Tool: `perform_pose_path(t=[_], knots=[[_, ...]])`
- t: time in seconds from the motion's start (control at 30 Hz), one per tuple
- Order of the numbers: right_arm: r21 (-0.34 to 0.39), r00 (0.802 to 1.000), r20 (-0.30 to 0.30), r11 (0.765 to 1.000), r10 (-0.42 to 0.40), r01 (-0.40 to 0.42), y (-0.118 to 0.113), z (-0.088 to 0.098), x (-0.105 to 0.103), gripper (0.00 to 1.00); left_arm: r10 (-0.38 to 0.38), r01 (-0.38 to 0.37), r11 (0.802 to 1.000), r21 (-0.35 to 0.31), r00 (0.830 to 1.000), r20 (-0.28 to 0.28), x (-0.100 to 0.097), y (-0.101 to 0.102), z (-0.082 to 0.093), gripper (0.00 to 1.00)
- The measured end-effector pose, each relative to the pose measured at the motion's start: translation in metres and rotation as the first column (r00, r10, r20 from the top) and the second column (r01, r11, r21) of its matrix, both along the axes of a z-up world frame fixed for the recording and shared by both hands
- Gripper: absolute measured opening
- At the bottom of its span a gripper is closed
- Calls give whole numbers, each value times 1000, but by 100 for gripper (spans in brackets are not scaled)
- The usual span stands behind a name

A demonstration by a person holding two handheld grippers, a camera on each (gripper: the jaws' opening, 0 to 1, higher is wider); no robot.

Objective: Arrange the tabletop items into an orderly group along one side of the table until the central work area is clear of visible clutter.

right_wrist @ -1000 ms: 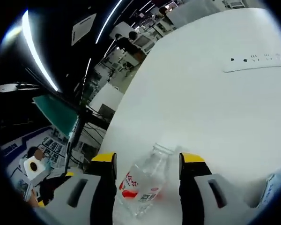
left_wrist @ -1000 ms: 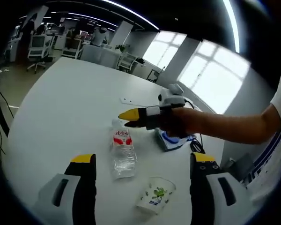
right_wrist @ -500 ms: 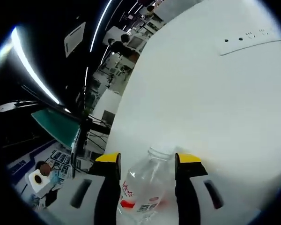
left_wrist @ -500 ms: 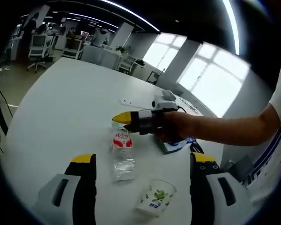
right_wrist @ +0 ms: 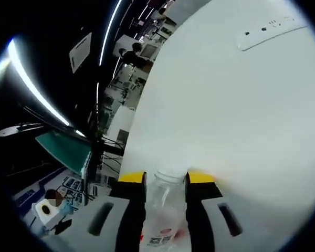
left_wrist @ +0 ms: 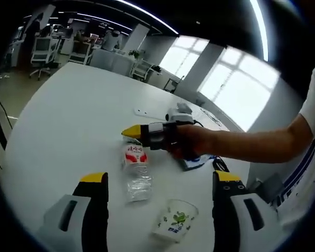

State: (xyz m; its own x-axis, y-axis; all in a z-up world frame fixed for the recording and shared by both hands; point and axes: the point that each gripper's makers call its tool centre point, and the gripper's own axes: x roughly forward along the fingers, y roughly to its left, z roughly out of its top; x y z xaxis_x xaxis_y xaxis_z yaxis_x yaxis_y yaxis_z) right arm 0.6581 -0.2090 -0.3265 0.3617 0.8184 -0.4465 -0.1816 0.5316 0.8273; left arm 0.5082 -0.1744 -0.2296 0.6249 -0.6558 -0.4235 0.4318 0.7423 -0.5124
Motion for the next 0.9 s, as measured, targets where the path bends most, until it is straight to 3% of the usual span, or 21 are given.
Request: perform_pose_path(t=[0.27, 0.5, 0.9], knots=[[46, 997, -68, 998, -44, 47, -1, -2, 4, 21, -1, 1, 1000, -1, 1000, -5, 3, 0, -3, 83], [52, 998, -55, 998, -38, 41, 1, 1, 4, 19, -8, 8, 1000, 4, 1000, -9, 6, -1, -7, 82], [46, 999, 34, 999, -6, 4, 2, 17, 3, 19, -19, 19, 1000, 1, 1000, -11, 16, 0, -13, 80]])
